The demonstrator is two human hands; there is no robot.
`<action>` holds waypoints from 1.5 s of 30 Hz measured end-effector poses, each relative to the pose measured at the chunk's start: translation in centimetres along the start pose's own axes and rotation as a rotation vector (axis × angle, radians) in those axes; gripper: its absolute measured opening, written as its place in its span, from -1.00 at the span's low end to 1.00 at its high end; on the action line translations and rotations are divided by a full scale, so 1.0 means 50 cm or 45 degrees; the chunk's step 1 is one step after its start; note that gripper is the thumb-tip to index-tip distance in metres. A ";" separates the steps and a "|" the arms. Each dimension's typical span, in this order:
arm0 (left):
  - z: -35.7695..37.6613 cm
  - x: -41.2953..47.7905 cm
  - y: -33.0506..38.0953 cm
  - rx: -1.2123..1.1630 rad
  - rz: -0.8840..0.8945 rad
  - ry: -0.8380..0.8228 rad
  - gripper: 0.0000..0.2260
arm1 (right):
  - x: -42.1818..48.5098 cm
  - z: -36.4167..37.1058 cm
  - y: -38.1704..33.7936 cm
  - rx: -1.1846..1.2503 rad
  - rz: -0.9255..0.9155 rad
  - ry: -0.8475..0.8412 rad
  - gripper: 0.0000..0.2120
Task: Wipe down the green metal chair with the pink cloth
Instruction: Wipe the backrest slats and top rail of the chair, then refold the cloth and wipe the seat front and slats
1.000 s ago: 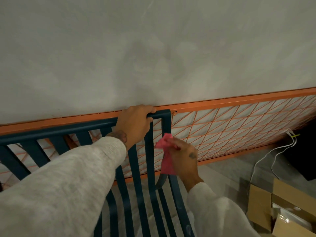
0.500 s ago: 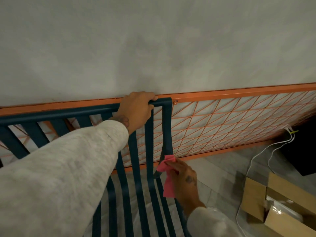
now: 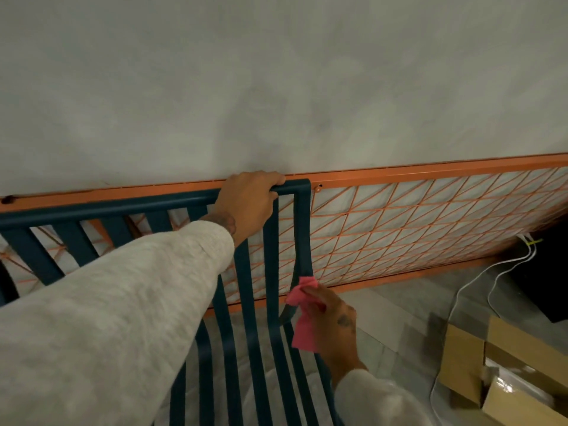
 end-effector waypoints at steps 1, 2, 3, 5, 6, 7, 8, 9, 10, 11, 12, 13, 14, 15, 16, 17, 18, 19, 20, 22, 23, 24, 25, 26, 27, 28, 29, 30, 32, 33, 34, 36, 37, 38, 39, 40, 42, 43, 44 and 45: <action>0.005 -0.002 0.001 0.044 0.009 0.003 -0.66 | -0.005 -0.004 0.010 -0.026 0.055 0.002 -0.85; 0.012 -0.009 0.005 0.120 0.024 0.021 -0.61 | -0.009 -0.007 0.008 -0.080 0.081 -0.029 -0.82; 0.021 -0.022 0.013 0.229 0.055 0.060 -0.55 | -0.011 -0.009 0.002 -0.136 0.105 -0.071 -0.77; 0.058 -0.064 0.033 0.351 0.164 0.143 -0.47 | -0.014 -0.015 -0.007 -0.331 0.104 -0.153 -0.67; 0.090 -0.092 0.041 0.332 0.215 0.147 -0.47 | -0.018 -0.016 -0.007 -0.452 0.085 -0.187 -0.66; 0.129 -0.122 0.045 0.269 0.227 0.088 -0.47 | -0.027 -0.017 -0.007 -0.521 0.087 -0.208 -0.67; 0.170 -0.153 0.047 0.156 0.189 -0.013 -0.48 | -0.040 -0.019 -0.004 -0.540 0.108 -0.227 -0.70; 0.209 -0.181 0.048 0.023 0.122 -0.114 -0.50 | -0.053 -0.022 0.004 -0.531 0.146 -0.231 -0.70; 0.247 -0.208 0.047 -0.067 0.057 -0.216 -0.52 | -0.066 -0.027 0.011 -0.487 0.188 -0.213 -0.67; 0.279 -0.233 0.051 -0.098 0.015 -0.318 -0.50 | -0.081 -0.034 0.022 -0.443 0.224 -0.190 -0.63; 0.305 -0.253 0.055 -0.089 0.004 -0.407 -0.47 | -0.097 -0.040 0.033 -0.419 0.242 -0.172 -0.59; 0.328 -0.274 0.060 -0.066 0.001 -0.493 -0.44 | -0.116 -0.045 0.045 -0.437 0.271 -0.168 -0.55; 0.341 -0.288 0.062 -0.035 0.002 -0.548 -0.41 | -0.133 -0.047 0.051 -0.452 0.280 -0.172 -0.52; 0.352 -0.304 0.068 0.004 0.004 -0.607 -0.40 | -0.152 -0.050 0.061 -0.472 0.293 -0.175 -0.50; 0.360 -0.316 0.073 0.052 0.010 -0.660 -0.38 | -0.165 -0.053 0.068 -0.502 0.282 -0.170 -0.50; 0.366 -0.326 0.078 0.105 0.013 -0.708 -0.37 | -0.173 -0.055 0.072 -0.540 0.274 -0.168 -0.52; 0.369 -0.331 0.080 0.159 0.016 -0.727 -0.36 | -0.172 -0.058 0.073 -0.581 0.253 -0.161 -0.54; 0.367 -0.333 0.083 0.214 0.019 -0.728 -0.36 | -0.166 -0.059 0.075 -0.590 0.258 -0.144 -0.56; 0.365 -0.329 0.085 0.266 0.031 -0.722 -0.36 | -0.155 -0.060 0.077 -0.557 0.259 -0.121 -0.59; 0.361 -0.320 0.085 0.331 0.056 -0.716 -0.36 | -0.129 -0.056 0.079 -0.503 0.267 -0.090 -0.69; 0.360 -0.315 0.086 0.359 0.058 -0.724 -0.37 | -0.121 -0.053 0.077 -0.504 0.266 -0.095 -0.72; 0.360 -0.312 0.088 0.389 0.056 -0.736 -0.39 | -0.117 -0.052 0.079 -0.497 0.261 -0.101 -0.73; 0.360 -0.310 0.090 0.414 0.051 -0.754 -0.41 | -0.120 -0.053 0.082 -0.487 0.277 -0.109 -0.73; 0.361 -0.309 0.092 0.432 0.047 -0.767 -0.44 | -0.130 -0.057 0.083 -0.463 0.287 -0.127 -0.70; 0.359 -0.309 0.095 0.452 0.044 -0.779 -0.45 | -0.148 -0.066 0.082 -0.446 0.313 -0.152 -0.63; 0.360 -0.310 0.096 0.472 0.044 -0.796 -0.44 | -0.169 -0.076 0.082 -0.438 0.320 -0.179 -0.54; 0.361 -0.313 0.098 0.483 0.043 -0.820 -0.42 | -0.195 -0.087 0.084 -0.438 0.343 -0.207 -0.47; 0.363 -0.316 0.100 0.485 0.039 -0.835 -0.40 | -0.220 -0.095 0.085 -0.431 0.356 -0.233 -0.45; 0.360 -0.325 0.105 0.482 0.018 -0.837 -0.40 | -0.267 -0.105 0.092 -0.441 0.374 -0.270 -0.50; 0.358 -0.334 0.112 0.475 0.017 -0.830 -0.40 | -0.291 -0.110 0.094 -0.455 0.385 -0.266 -0.53; 0.358 -0.349 0.122 0.464 0.025 -0.822 -0.41 | -0.313 -0.114 0.101 -0.444 0.398 -0.253 -0.57; 0.365 -0.398 0.148 0.379 0.055 -0.834 -0.43 | -0.356 -0.117 0.115 -0.388 0.436 -0.205 -0.63; 0.371 -0.430 0.161 0.312 0.063 -0.854 -0.42 | -0.375 -0.117 0.122 -0.383 0.455 -0.186 -0.63; 0.378 -0.469 0.172 0.251 0.080 -0.878 -0.40 | -0.398 -0.116 0.129 -0.404 0.470 -0.160 -0.62; 0.385 -0.502 0.180 0.209 0.104 -0.896 -0.38 | -0.415 -0.116 0.139 -0.430 0.487 -0.142 -0.61; 0.395 -0.535 0.184 0.192 0.135 -0.912 -0.37 | -0.431 -0.116 0.145 -0.460 0.507 -0.119 -0.60; 0.415 -0.600 0.192 0.130 0.166 -0.951 -0.35 | -0.474 -0.115 0.149 -0.478 0.544 -0.054 -0.59; 0.425 -0.622 0.195 0.030 0.136 -0.967 -0.32 | -0.492 -0.117 0.156 -0.448 0.562 -0.017 -0.58; 0.430 -0.639 0.200 -0.111 0.081 -0.973 -0.31 | -0.512 -0.119 0.161 -0.407 0.594 0.024 -0.57; 0.434 -0.648 0.206 -0.272 0.017 -0.963 -0.32 | -0.531 -0.120 0.164 -0.369 0.627 0.055 -0.58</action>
Point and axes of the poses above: each hand's wrist, its own x-axis towards the middle knuckle, its own z-axis out of the palm, y = z × x, the point moved 3 cm from there along x, towards the middle knuckle, and after that the axes turned 9 degrees about -y, right-handed, at the moved point
